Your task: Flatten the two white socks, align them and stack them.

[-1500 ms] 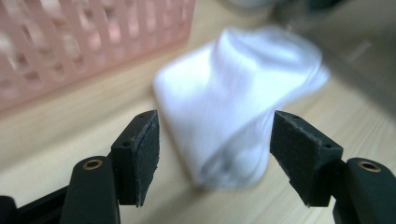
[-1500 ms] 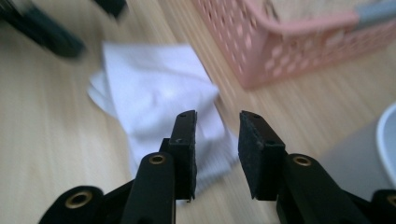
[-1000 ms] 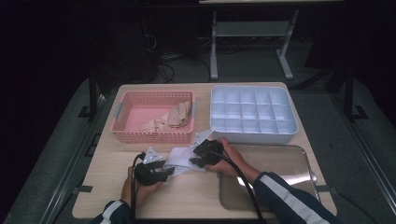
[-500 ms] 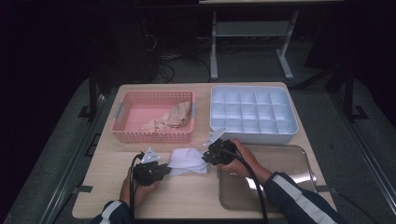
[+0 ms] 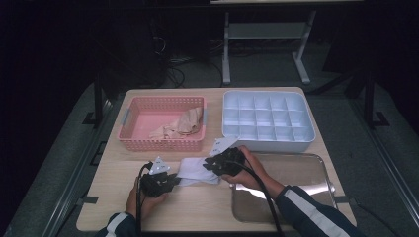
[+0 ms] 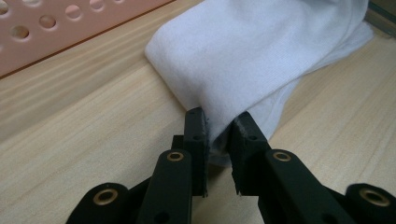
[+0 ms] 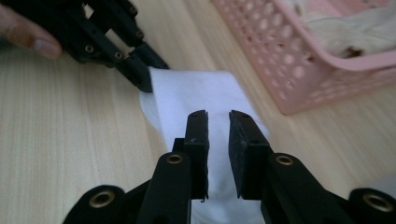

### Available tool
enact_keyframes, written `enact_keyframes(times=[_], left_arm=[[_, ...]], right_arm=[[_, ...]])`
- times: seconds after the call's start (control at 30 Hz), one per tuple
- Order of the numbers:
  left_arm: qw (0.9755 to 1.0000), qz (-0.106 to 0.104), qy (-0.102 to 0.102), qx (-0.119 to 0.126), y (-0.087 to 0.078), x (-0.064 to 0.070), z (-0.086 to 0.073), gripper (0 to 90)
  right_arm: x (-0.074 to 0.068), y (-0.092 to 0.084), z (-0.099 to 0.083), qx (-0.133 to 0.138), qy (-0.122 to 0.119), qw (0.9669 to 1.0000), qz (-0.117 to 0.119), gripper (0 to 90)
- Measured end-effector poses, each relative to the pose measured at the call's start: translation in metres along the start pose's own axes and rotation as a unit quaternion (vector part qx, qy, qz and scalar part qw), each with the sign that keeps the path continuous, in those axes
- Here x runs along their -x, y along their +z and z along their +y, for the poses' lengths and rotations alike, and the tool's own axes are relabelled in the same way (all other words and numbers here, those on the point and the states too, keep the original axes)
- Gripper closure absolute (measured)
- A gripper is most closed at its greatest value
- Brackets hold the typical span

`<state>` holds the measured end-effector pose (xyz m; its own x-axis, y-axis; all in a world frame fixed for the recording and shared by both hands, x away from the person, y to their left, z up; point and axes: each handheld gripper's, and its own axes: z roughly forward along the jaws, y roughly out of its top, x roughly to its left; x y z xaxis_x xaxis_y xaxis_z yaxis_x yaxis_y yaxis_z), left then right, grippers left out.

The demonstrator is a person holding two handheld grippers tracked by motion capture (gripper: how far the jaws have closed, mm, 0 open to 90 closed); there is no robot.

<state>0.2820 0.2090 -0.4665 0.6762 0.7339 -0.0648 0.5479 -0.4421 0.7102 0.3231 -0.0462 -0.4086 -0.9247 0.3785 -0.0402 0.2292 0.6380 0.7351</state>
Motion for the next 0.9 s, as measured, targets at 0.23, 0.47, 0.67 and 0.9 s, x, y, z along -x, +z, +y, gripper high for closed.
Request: enact_keyframes(times=[0.23,0.47,0.67,0.9], left_arm=[[0.9996,0.010,0.025,-0.008,-0.004,0.002,0.000,78.9],[0.9988,0.024,0.040,-0.012,-0.020,-0.001,-0.004,83.2],[0.9985,0.045,-0.002,0.031,-0.038,-0.015,-0.002,75.4],[0.9969,0.025,-0.056,0.050,-0.015,-0.015,0.013,47.2]], right_arm=[[0.002,0.039,-0.015,-0.068,-0.004,0.9977,0.003,80.3],[0.004,0.043,-0.024,-0.068,-0.005,0.9976,0.013,81.0],[0.005,0.043,-0.024,-0.069,-0.008,0.9975,0.016,81.0],[0.004,0.044,-0.022,-0.074,-0.022,0.9969,0.016,80.9]])
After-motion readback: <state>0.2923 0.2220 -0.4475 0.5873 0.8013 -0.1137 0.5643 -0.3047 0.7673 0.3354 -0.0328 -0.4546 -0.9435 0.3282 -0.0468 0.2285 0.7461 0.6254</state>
